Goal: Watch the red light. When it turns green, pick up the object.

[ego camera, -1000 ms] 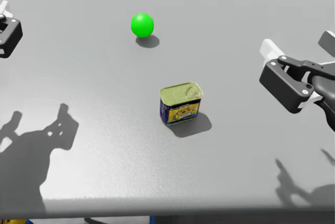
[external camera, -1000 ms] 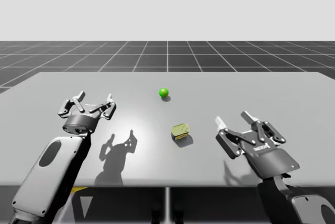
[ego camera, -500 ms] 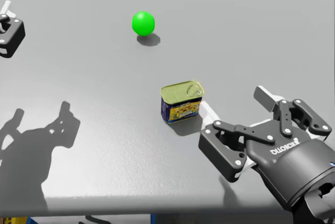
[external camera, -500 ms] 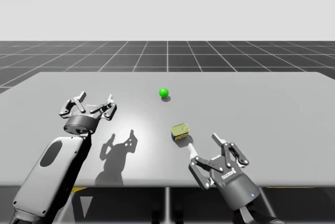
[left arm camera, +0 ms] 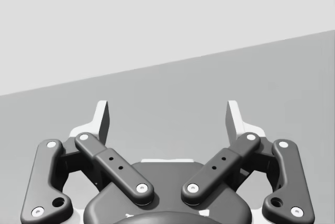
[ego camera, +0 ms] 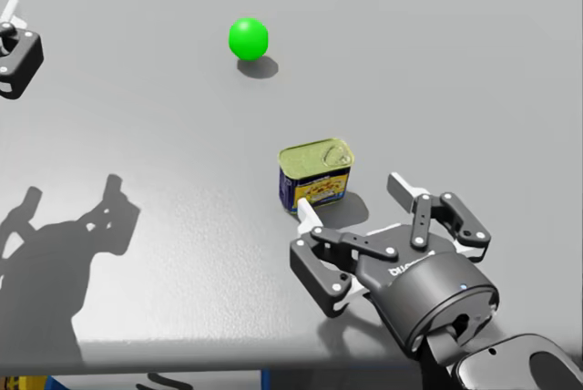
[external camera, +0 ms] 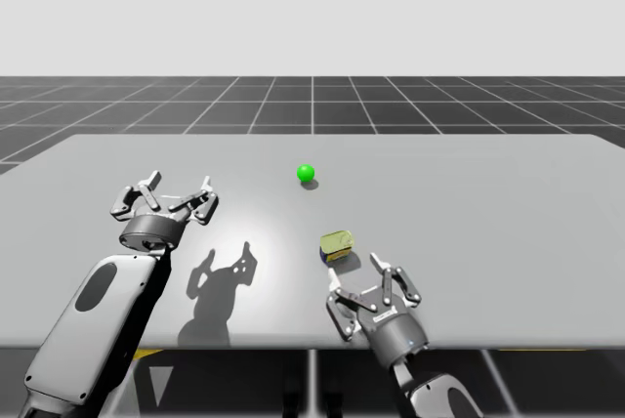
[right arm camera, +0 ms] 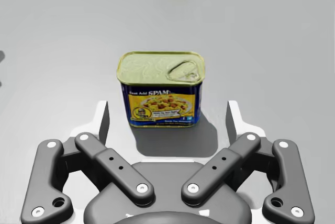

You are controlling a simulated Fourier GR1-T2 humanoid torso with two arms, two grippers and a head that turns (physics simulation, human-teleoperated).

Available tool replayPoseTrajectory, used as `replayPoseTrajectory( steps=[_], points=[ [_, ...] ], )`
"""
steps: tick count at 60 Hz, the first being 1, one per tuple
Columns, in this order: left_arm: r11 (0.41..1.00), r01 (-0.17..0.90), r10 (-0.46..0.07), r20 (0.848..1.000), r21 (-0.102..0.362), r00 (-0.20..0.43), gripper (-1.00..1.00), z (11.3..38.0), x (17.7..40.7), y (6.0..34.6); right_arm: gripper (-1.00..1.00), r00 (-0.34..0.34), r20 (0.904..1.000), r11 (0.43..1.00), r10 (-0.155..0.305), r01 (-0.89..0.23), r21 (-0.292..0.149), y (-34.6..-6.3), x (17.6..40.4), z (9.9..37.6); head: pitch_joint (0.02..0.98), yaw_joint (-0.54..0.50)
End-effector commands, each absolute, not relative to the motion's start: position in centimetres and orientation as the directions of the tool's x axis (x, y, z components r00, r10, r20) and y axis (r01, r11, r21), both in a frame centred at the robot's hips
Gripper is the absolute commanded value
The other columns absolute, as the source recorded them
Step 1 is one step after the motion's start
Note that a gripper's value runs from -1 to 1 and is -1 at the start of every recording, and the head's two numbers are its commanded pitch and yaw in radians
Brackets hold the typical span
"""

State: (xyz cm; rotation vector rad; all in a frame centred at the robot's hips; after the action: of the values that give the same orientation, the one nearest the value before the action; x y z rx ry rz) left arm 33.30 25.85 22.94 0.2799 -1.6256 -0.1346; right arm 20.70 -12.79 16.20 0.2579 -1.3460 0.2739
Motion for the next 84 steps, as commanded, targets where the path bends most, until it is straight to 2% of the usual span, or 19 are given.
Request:
replayPoseTrajectory(
  steps=[1,23,37,51,54,56,58,59,60,61,63,76,84],
  points=[
    [0.962,-0.099,-0.261,0.964,0.255,-0.053,-1.00,22.9,33.3,25.8,-1.00,0.211,0.9758,0.946,0.058,-0.324,0.013,-11.9,21.9,15.4,0.854,-0.06],
    [0.961,-0.099,-0.265,0.963,0.259,-0.055,-1.00,22.9,33.3,25.8,-1.00,0.244,0.9671,0.946,0.073,-0.323,0.010,-9.9,24.0,14.8,0.855,-0.06],
    [0.961,-0.097,-0.265,0.963,0.259,-0.055,-1.00,22.9,33.3,25.8,-1.00,0.261,0.9606,0.958,0.095,-0.286,-0.017,-9.4,26.0,13.8,0.855,-0.06],
    [0.961,-0.095,-0.267,0.962,0.261,-0.056,-1.00,22.9,33.3,25.7,-1.00,0.248,0.9624,0.959,0.111,-0.280,-0.039,-8.8,26.7,13.8,0.854,-0.06],
    [0.961,-0.095,-0.267,0.962,0.261,-0.055,-1.00,22.9,33.2,25.6,-1.00,0.262,0.9587,0.960,0.110,-0.276,-0.035,-8.7,26.7,13.8,0.853,-0.06],
    [0.961,-0.095,-0.267,0.962,0.261,-0.056,-1.00,22.9,33.2,25.6,-1.00,0.279,0.9523,0.954,0.123,-0.297,-0.036,-8.8,26.5,13.9,0.852,-0.06],
    [0.961,-0.094,-0.267,0.962,0.262,-0.056,-1.00,22.9,33.2,25.6,-0.71,0.294,0.9476,0.954,0.125,-0.296,-0.034,-8.9,26.4,14.0,0.851,-0.06],
    [0.961,-0.094,-0.267,0.962,0.262,-0.056,-1.00,22.9,33.2,25.6,-0.02,0.297,0.9477,0.958,0.116,-0.284,-0.028,-8.9,26.4,14.0,0.850,-0.07],
    [0.961,-0.093,-0.268,0.962,0.262,-0.056,-1.00,22.9,33.2,25.6,0.76,0.299,0.9470,0.959,0.118,-0.283,-0.031,-8.9,26.4,14.0,0.848,-0.07],
    [0.961,-0.093,-0.268,0.962,0.262,-0.056,-1.00,22.9,33.2,25.6,0.91,0.297,0.9471,0.958,0.121,-0.284,-0.033,-8.9,26.3,14.0,0.848,-0.07],
    [0.961,-0.093,-0.268,0.962,0.262,-0.056,-1.00,22.9,33.2,25.6,1.00,0.293,0.9476,0.958,0.128,-0.284,-0.041,-9.0,26.3,14.0,0.845,-0.07],
    [0.960,-0.093,-0.268,0.962,0.262,-0.056,-1.00,22.9,33.2,25.6,1.00,0.304,0.9443,0.960,0.125,-0.278,-0.038,-9.2,26.1,14.0,0.764,-0.07],
    [0.960,-0.093,-0.268,0.962,0.262,-0.056,-1.00,22.9,33.2,25.6,1.00,0.301,0.9454,0.961,0.125,-0.275,-0.039,-9.3,26.2,14.1,0.617,-0.07]
  ],
)
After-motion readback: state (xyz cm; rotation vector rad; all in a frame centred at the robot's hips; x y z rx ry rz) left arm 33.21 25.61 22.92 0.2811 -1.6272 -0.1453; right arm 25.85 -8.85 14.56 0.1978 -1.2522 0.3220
